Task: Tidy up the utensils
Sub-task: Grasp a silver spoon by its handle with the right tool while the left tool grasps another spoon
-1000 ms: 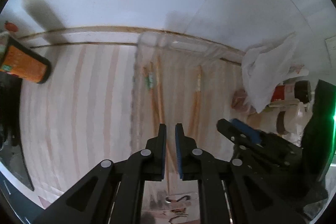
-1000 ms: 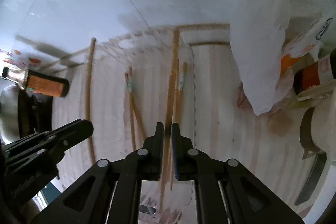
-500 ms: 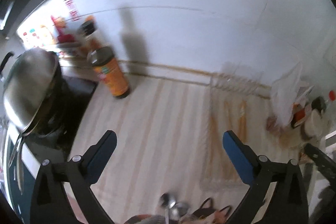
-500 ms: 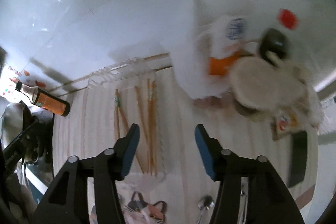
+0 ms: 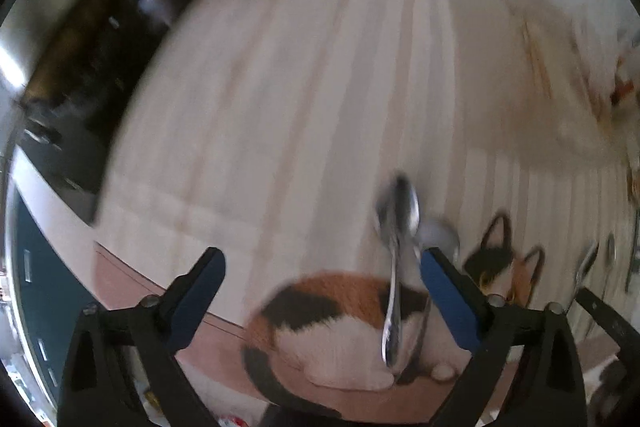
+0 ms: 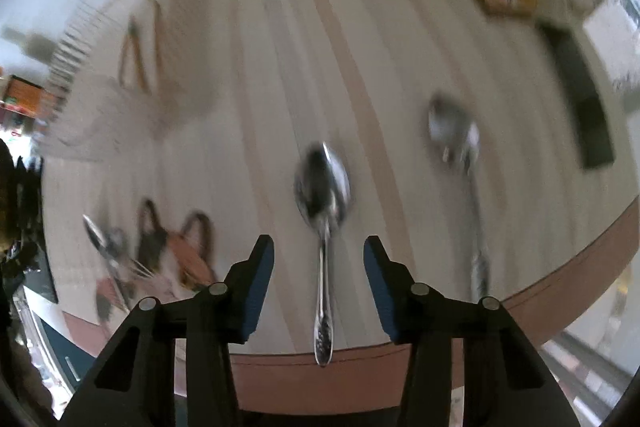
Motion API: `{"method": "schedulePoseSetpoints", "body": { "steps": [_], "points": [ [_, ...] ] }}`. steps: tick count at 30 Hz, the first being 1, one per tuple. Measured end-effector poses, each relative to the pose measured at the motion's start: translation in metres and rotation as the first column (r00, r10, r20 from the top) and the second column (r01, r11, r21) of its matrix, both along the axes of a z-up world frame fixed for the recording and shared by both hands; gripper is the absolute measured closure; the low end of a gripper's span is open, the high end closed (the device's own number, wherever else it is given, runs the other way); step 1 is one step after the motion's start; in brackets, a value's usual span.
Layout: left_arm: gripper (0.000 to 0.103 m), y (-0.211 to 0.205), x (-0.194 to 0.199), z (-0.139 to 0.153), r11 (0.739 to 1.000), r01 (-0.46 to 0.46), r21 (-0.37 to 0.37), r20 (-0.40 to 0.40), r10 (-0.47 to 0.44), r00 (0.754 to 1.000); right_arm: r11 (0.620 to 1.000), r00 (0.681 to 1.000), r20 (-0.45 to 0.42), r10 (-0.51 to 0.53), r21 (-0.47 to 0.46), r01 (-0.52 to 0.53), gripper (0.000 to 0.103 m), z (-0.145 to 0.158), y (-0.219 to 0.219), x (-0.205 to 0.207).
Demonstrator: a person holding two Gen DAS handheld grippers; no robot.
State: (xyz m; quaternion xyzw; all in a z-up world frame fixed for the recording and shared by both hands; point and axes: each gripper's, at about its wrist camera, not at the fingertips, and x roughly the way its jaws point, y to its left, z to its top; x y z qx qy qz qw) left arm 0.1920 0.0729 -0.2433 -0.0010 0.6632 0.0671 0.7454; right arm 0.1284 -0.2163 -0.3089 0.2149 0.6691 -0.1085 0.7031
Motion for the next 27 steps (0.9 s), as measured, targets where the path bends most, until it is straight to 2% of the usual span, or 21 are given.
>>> {"method": "schedulePoseSetpoints", "body": {
  "steps": [2,4,5,7,9,10,11,12,16,19,27],
  "points": [
    [0.02,-0.005,-0.002,-0.016,1.0,0.012,-0.026,-0.033,-0.013,0.999,1.0,1.0,-0.01,0.01,-0.008,-0.01,0.058,-0.008,0.005,-0.002],
    [0.034,-0.013,-0.003,-0.03,0.999,0.025,-0.04,-0.055,-0.027,0.998,0.998,0.999,-0.012,0.033,-0.055,-0.033,0.061,-0.012,0.012,-0.002],
    [0.037,-0.016,-0.002,-0.036,0.998,0.029,-0.048,-0.065,-0.033,0.997,0.996,0.999,-0.011,0.048,-0.072,-0.049,0.063,-0.011,0.016,0.0],
    [0.059,-0.024,-0.001,-0.046,0.997,0.042,-0.058,-0.083,-0.047,0.995,0.991,0.998,-0.019,0.067,-0.117,-0.069,0.067,-0.01,0.022,0.002],
    [0.071,-0.03,0.0,-0.05,0.997,0.052,-0.052,-0.077,-0.056,0.995,0.983,0.996,-0.029,0.083,-0.161,-0.086,0.072,-0.01,0.027,0.004],
    [0.081,-0.032,0.001,-0.05,0.997,0.059,-0.054,-0.067,-0.063,0.996,0.982,0.996,-0.02,0.086,-0.165,-0.088,0.079,-0.009,0.029,0.004],
    [0.087,-0.035,0.001,-0.05,0.996,0.072,-0.052,-0.06,-0.075,0.995,0.981,0.996,-0.017,0.088,-0.172,-0.09,0.089,-0.008,0.03,0.004],
    [0.098,-0.038,0.001,-0.049,0.995,0.08,-0.051,-0.057,-0.083,0.995,0.98,0.996,-0.016,0.093,-0.178,-0.094,0.093,-0.007,0.032,0.004],
    [0.099,-0.039,0.001,-0.049,0.994,0.101,-0.04,-0.051,-0.102,0.993,0.973,0.992,-0.015,0.123,-0.197,-0.123,0.096,-0.006,0.043,0.005],
    [0.099,-0.036,-0.007,-0.046,0.994,0.103,-0.033,-0.048,-0.105,0.993,0.979,0.991,-0.001,0.135,-0.157,-0.133,0.096,0.001,0.057,0.002],
    [0.099,-0.013,-0.023,-0.009,0.995,0.096,-0.025,0.001,-0.096,0.995,0.988,0.99,0.056,0.13,-0.096,-0.124,0.096,0.023,0.068,-0.011]
  ]
}}
